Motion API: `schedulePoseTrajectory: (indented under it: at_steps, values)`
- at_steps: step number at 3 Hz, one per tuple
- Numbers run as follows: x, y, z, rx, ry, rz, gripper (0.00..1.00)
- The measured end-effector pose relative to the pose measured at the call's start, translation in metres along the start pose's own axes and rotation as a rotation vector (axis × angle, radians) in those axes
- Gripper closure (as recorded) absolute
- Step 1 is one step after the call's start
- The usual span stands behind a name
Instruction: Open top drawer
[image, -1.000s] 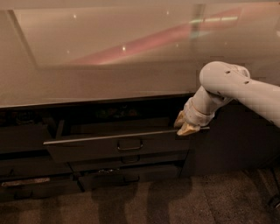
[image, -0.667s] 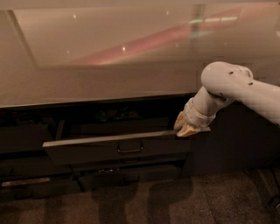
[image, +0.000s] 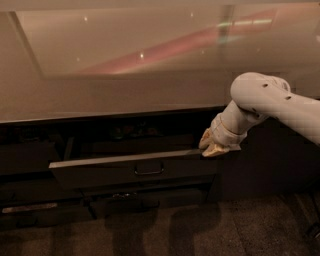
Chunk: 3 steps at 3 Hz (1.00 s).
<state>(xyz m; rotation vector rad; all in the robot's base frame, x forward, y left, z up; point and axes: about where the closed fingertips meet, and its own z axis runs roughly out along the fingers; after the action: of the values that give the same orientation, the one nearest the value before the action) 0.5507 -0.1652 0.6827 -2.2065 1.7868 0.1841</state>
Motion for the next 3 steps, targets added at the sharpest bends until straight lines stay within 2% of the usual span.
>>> schedulePoseTrajectory:
  at_steps: [1,3]
  values:
    - [-0.0202,0.0414,-0.0008,0.1,-0.022,-0.059,1.0]
    - [-0.0252,0.0374,-0.0088,0.1,-0.043,-0.066,1.0]
